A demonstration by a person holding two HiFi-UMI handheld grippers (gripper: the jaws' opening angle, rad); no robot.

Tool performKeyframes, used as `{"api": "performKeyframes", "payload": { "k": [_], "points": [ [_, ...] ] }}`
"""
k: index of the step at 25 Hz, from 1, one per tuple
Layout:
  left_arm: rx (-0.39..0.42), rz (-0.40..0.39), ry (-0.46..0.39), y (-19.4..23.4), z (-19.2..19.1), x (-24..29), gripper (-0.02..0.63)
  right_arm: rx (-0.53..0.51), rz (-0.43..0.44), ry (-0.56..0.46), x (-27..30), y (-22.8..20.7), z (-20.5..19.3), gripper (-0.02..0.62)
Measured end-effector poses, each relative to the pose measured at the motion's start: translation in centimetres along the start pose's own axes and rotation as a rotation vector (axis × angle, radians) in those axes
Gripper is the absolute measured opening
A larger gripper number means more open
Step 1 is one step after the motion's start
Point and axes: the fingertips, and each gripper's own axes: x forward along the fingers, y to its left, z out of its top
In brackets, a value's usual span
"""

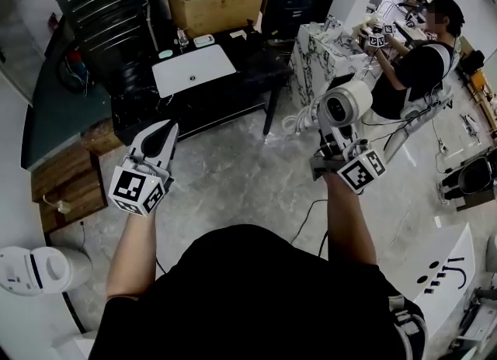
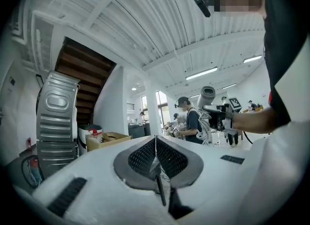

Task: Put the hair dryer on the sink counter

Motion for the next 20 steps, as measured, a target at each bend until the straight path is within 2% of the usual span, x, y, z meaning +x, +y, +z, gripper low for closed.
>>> {"api": "performKeyframes", "payload": {
  "k": [7,20],
  "points": [
    [-0.033,0.001,0.009,-1.2,-0.4,1.2,0.021,0.018,0.004,-0.011,-0.9,-2.4,0.8,0.166],
    [-0.037,-0.026,0.030,-2.8,-1.2,4.0,0.022,0.038,0.082,-0.044,-0.5,-3.9,1.1,0.166]
  ]
}}
